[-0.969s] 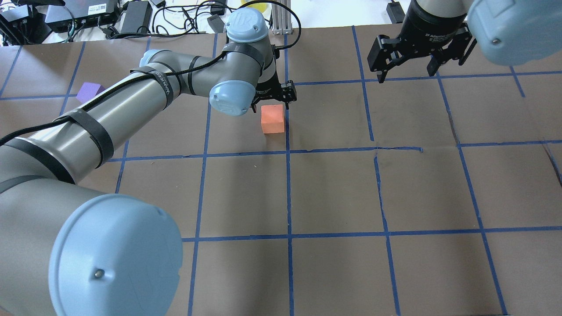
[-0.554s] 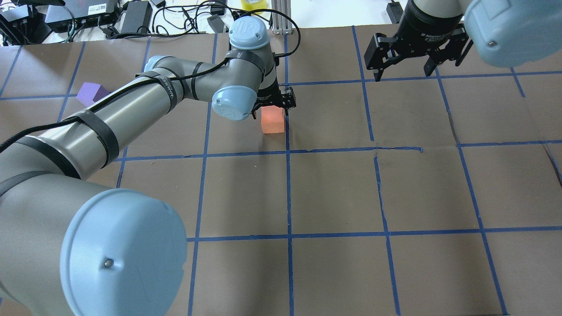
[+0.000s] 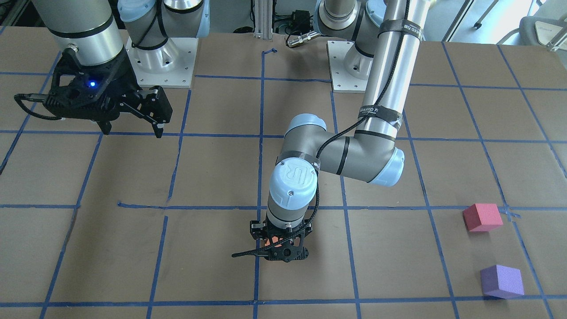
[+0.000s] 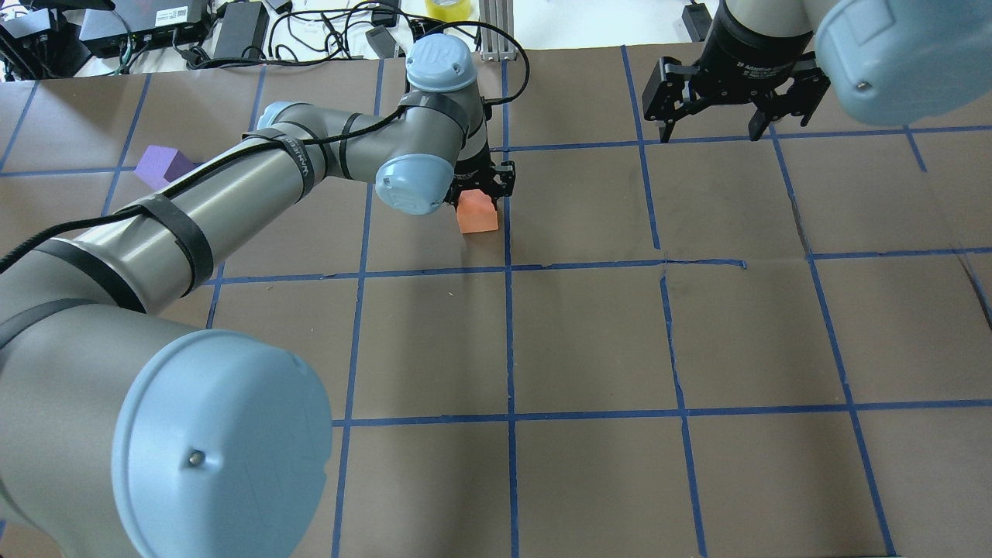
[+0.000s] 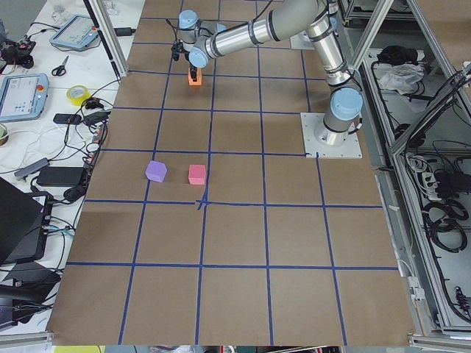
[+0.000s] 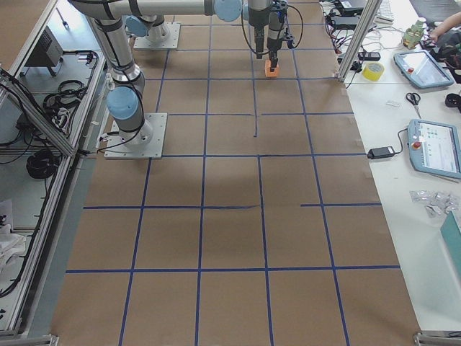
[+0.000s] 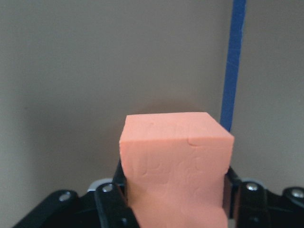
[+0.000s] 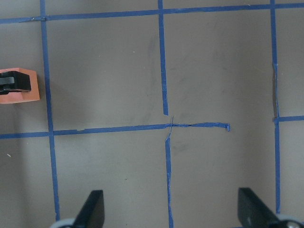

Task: Arrange blocks in a line
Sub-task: 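Carry the orange cube with the left gripper toward the purple cube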

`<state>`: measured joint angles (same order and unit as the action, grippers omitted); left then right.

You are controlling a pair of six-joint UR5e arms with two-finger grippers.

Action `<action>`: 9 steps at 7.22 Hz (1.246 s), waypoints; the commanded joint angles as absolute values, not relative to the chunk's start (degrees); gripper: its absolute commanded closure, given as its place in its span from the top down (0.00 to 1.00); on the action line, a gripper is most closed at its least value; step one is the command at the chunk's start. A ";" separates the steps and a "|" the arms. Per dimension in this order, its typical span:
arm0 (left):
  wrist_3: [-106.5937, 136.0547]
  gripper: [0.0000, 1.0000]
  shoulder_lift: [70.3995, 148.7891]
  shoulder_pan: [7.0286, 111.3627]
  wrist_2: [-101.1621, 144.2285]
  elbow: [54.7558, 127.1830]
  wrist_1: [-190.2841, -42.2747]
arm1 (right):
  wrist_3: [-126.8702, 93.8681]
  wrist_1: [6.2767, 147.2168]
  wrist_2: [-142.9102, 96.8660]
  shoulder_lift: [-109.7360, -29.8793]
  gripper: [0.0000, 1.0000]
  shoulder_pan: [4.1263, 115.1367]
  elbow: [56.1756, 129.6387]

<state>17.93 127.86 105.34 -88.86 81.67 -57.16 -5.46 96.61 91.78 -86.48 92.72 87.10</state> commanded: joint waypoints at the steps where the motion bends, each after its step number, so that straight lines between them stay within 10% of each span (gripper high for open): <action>1: 15.05 0.16 124.74 100.85 -91.14 81.12 -57.74 | -5.71 96.42 92.20 -86.48 1.00 92.46 87.19; 9: -24.91 0.16 117.24 66.14 -95.54 83.06 -69.86 | -4.40 96.25 92.29 -86.48 1.00 92.46 87.19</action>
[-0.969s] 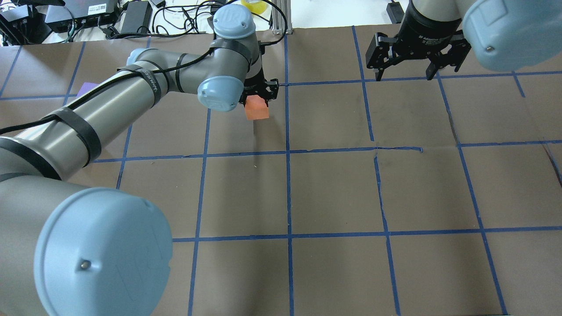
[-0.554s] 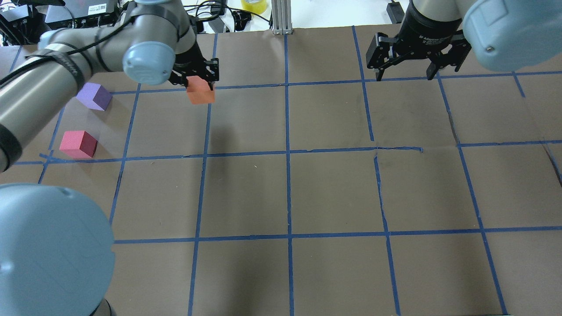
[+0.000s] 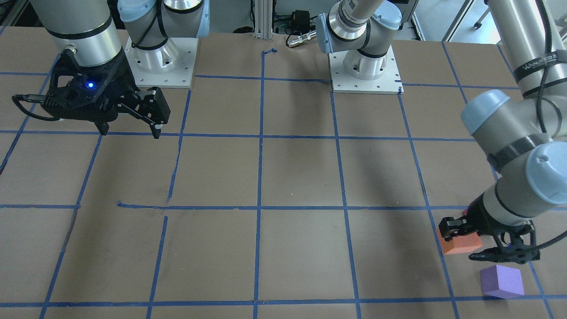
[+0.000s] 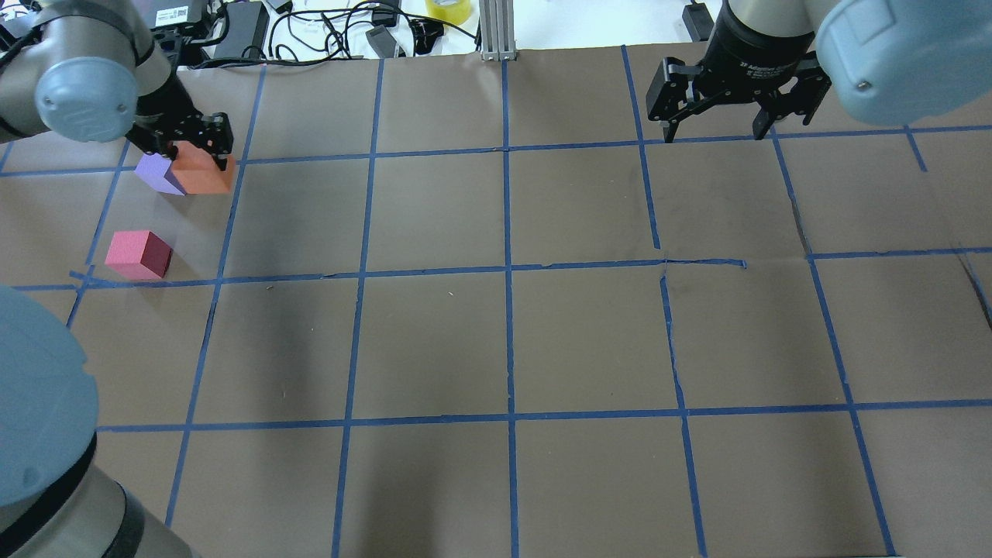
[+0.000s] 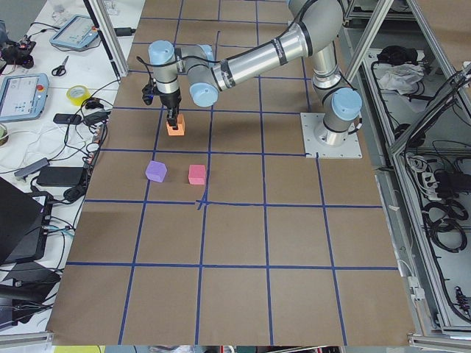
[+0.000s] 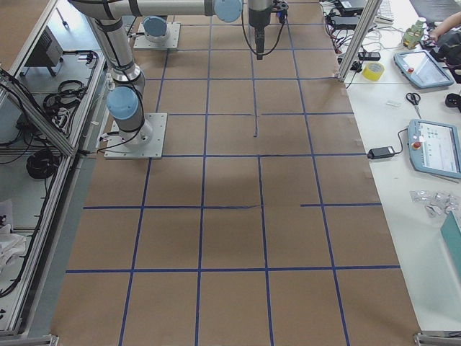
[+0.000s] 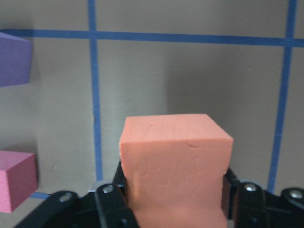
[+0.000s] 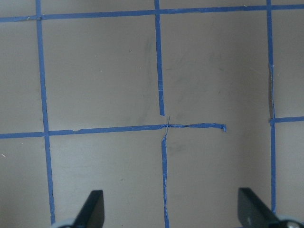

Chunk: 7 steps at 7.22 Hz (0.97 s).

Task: Arrange blocks in a line
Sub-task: 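Carry the orange cube with the left gripper toward the purple cube, then lower the orange cube between the purple and pink cubes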

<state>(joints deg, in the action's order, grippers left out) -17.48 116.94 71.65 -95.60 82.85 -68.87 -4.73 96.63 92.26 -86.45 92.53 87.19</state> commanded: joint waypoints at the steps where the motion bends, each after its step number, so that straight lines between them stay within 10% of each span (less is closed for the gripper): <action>1: -31.66 0.16 119.16 63.05 -93.62 82.45 -69.18 | -4.31 96.15 92.29 -86.40 1.00 92.37 87.19; 7: -39.11 0.17 127.88 61.00 -89.21 76.46 -63.90 | -4.31 96.94 92.20 -86.13 1.00 92.37 87.19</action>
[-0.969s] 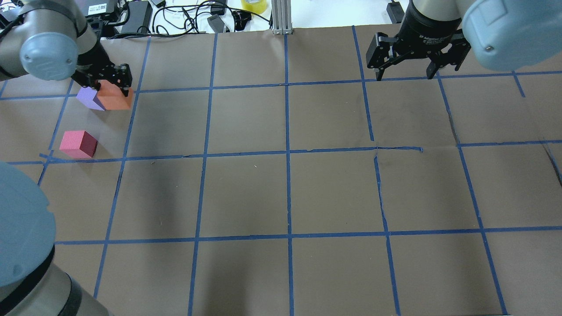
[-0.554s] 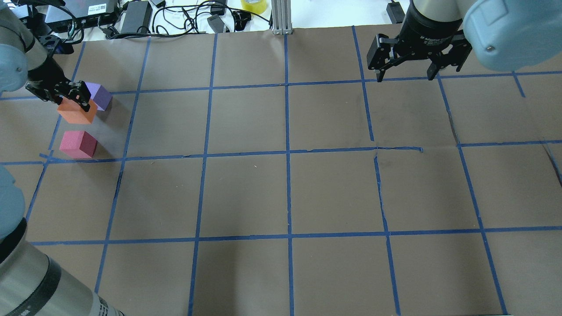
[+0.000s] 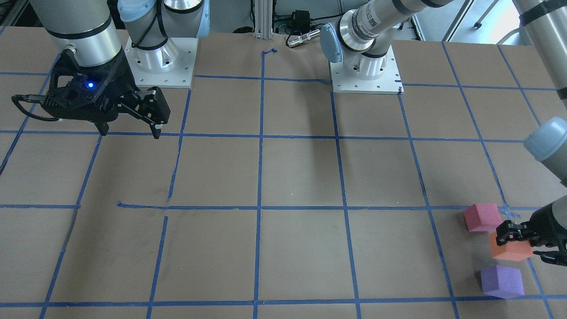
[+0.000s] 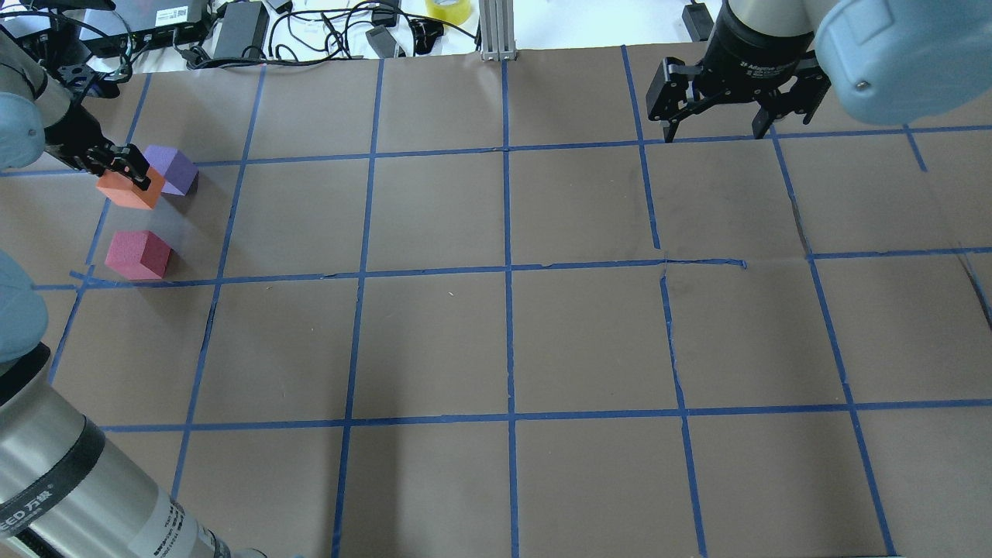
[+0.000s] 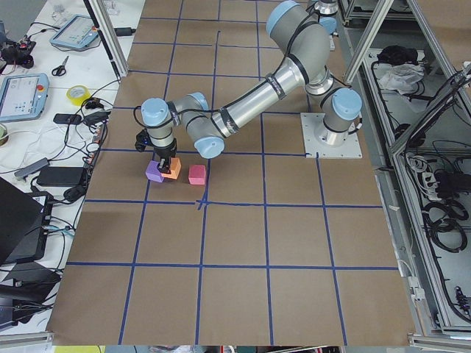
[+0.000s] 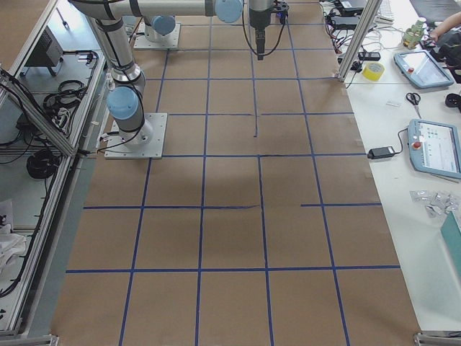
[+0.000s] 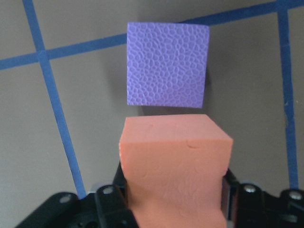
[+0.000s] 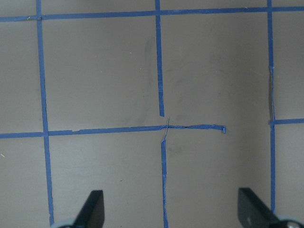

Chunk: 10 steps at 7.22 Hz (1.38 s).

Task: Arrange blocks in a line
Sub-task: 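Lower the orange cube between the purple and pink cubes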

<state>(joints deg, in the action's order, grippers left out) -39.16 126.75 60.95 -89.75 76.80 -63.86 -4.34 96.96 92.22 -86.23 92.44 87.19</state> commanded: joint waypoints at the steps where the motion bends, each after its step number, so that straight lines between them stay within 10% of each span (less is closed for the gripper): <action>1: -37.46 0.17 127.79 60.91 -87.90 78.03 -63.81 | -4.31 96.77 92.20 -86.13 1.00 92.37 87.19; 10: -36.30 0.30 126.65 58.54 -88.68 82.62 -63.28 | -4.39 96.77 92.28 -86.13 1.00 92.46 87.28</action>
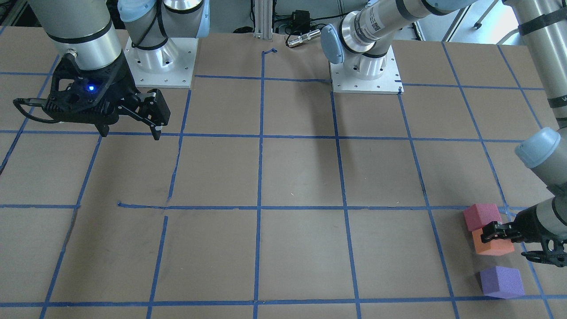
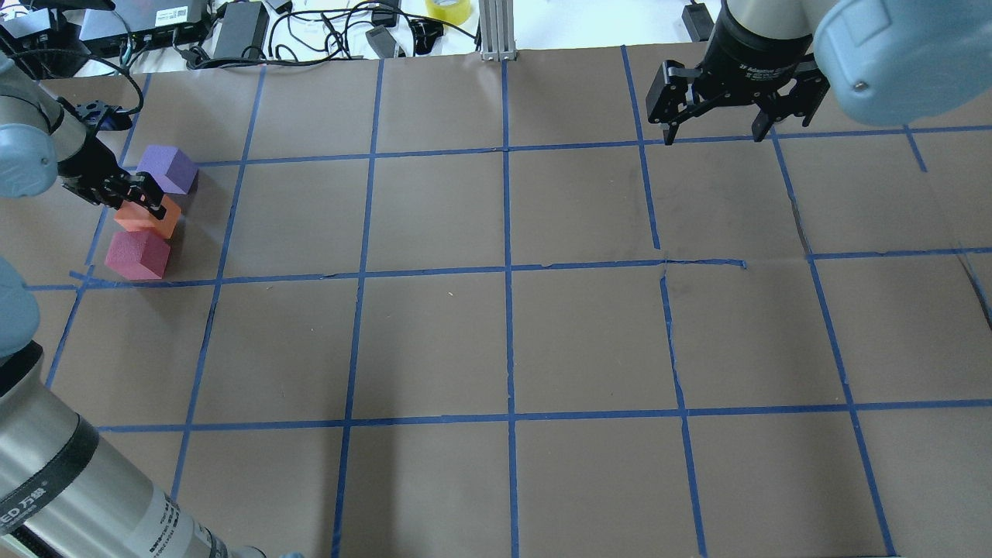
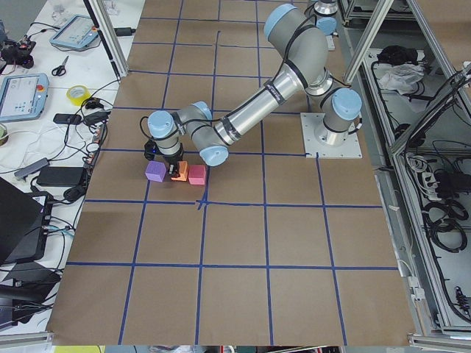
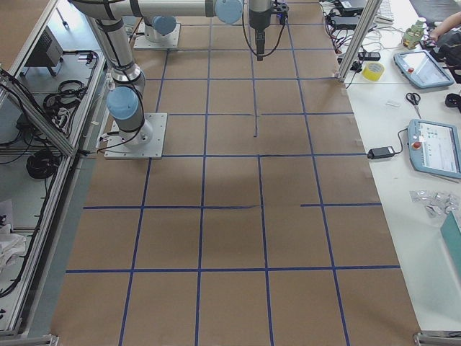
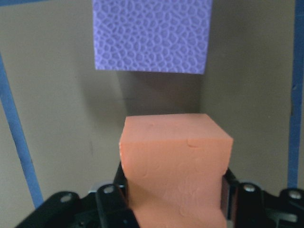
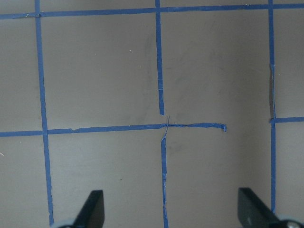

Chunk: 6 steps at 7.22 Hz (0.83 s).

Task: Arrange blocks in a line
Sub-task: 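Lower the orange cube between the purple and pink cubes, then open the left gripper and lift it away from the cubes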

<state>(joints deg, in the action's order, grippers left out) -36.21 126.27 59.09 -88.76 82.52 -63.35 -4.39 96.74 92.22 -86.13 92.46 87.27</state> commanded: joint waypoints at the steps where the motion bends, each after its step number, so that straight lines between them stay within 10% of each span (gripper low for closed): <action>1: -36.21 0.41 127.26 58.54 -88.68 82.62 -61.98 | -4.39 96.77 92.29 -86.13 1.00 92.55 87.28; 2: -36.21 0.99 127.53 58.54 -88.94 82.62 -61.96 | -4.48 96.77 92.20 -86.13 1.00 92.55 87.28; 6: -35.69 1.00 120.79 59.93 -92.99 81.39 -71.59 | -4.31 96.77 92.28 -86.13 1.00 92.55 87.28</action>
<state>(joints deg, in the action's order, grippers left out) -36.02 123.92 59.03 -92.26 81.64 -67.17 -4.40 96.78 92.21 -86.13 92.55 87.27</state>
